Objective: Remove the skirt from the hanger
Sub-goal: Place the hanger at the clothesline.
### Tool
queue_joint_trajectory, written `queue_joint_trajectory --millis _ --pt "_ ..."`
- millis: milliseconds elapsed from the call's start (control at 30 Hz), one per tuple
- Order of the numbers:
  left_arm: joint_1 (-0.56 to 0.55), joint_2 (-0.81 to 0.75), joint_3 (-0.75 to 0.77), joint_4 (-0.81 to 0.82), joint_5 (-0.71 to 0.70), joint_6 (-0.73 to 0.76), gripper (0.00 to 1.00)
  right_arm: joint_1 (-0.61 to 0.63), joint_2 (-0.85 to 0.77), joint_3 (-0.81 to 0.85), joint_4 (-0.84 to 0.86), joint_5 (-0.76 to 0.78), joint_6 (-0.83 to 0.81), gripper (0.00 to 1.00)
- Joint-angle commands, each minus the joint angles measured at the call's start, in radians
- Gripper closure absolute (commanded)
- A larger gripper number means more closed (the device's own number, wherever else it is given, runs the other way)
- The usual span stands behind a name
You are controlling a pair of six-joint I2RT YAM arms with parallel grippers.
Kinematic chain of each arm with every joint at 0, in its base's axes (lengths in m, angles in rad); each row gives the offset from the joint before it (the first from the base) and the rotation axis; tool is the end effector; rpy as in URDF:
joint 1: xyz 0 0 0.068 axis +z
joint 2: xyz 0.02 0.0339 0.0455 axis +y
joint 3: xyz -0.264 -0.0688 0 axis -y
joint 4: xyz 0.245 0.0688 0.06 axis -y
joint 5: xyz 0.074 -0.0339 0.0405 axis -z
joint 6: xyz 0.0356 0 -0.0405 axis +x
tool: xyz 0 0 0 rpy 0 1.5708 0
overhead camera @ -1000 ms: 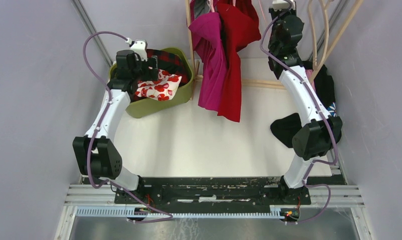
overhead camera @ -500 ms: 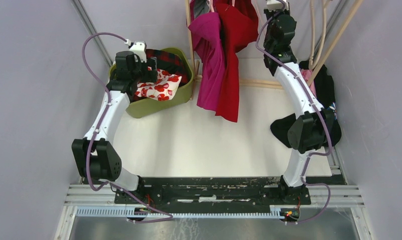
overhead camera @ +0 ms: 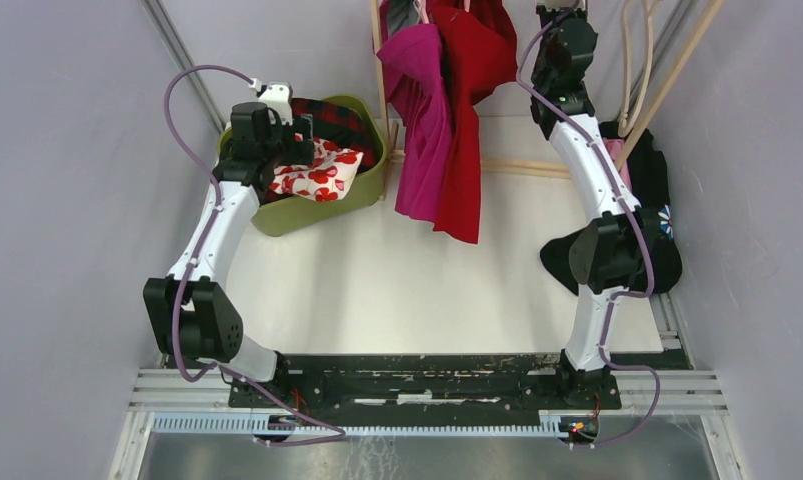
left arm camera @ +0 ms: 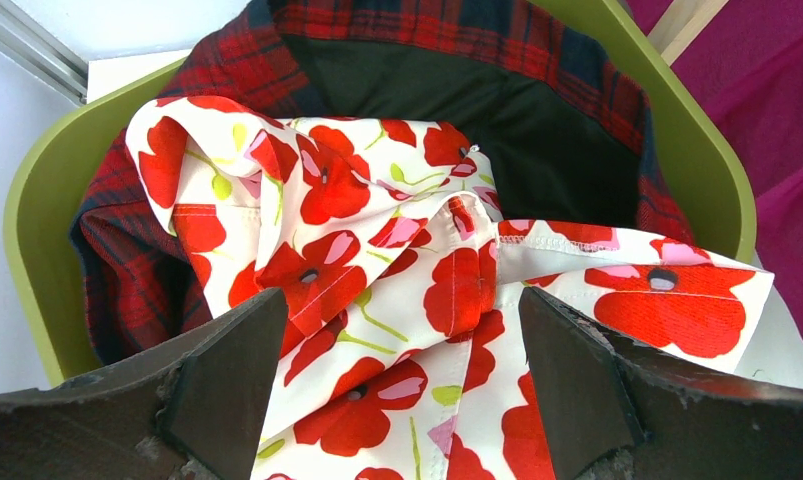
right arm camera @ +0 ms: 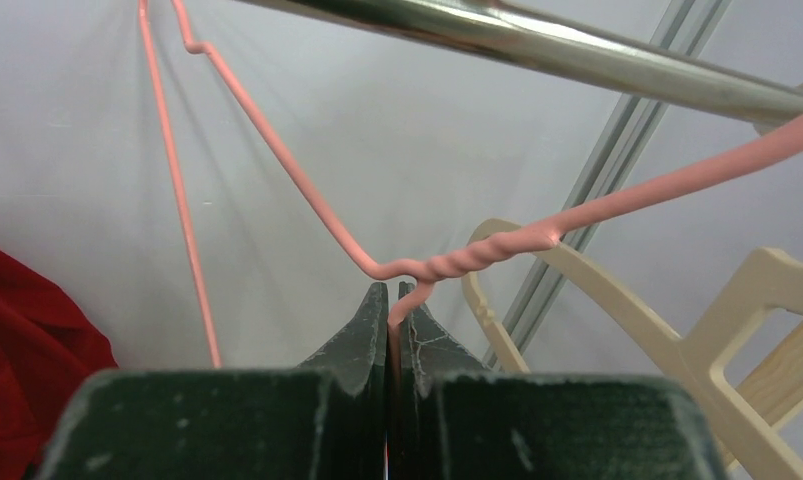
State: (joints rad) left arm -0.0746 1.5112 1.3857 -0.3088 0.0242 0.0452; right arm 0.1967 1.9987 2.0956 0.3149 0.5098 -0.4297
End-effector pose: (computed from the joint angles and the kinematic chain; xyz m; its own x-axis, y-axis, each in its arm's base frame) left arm 0.3532 -0.0273 0.3598 -0.4148 0.0763 -0.9067 0.1153 0.9929 0.0308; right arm 0.4583 0.0736 0.4792 0.2452 -0.3219 -0.9145 0.4072 0.8902 -0.2042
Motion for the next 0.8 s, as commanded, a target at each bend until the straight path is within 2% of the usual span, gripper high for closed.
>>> queue_joint_trajectory --millis 0,233,633,700,767 --pt "-0.004 -0.025 0.010 0.014 -0.014 0.011 0.07 -0.021 0.034 0.079 0.007 0.005 0.036 0.99" --pt "-0.005 -0.029 -0.004 0.010 -0.025 0.018 0.07 -0.043 0.059 0.091 -0.050 -0.007 0.067 1.00" --pt "-0.005 -0.031 -0.029 0.024 -0.019 0.013 0.07 -0.048 -0.038 -0.127 -0.061 0.039 0.043 1.00" --pt "-0.005 -0.037 -0.036 0.029 -0.015 0.012 0.07 -0.050 -0.050 -0.134 -0.073 0.047 0.042 0.95" --pt "-0.004 -0.041 -0.042 0.033 -0.012 0.009 0.07 -0.049 -0.057 -0.129 -0.080 0.047 0.037 0.83"
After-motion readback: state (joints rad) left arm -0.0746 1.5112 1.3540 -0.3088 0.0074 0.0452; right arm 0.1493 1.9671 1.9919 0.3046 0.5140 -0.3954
